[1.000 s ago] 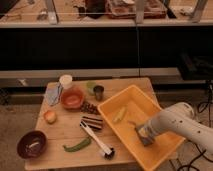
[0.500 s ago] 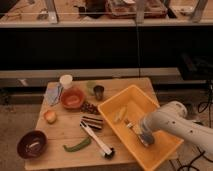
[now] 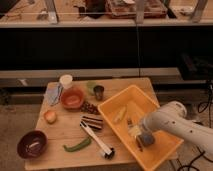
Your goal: Place fork in tray
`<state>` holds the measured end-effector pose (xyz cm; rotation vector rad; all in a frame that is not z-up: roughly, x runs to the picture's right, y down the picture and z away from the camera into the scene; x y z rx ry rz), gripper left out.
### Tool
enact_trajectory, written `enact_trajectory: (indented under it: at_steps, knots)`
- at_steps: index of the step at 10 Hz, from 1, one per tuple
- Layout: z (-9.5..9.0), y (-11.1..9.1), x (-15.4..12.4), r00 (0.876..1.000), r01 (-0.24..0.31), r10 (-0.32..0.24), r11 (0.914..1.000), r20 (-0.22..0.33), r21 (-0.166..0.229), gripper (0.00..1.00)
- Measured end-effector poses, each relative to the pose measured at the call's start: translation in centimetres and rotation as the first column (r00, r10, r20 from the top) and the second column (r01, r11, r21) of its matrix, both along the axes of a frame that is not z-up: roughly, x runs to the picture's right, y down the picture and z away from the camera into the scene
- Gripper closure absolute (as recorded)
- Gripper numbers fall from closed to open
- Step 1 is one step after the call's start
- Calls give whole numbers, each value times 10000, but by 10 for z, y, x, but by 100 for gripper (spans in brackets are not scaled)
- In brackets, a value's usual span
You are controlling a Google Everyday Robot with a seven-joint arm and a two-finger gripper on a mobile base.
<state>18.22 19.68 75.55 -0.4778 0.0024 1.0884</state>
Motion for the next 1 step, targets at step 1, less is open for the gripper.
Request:
enact_trajectory:
  at_steps: [1]
  knots:
    - [0,0,0,10000,-2,2,10000,-3,-1,27]
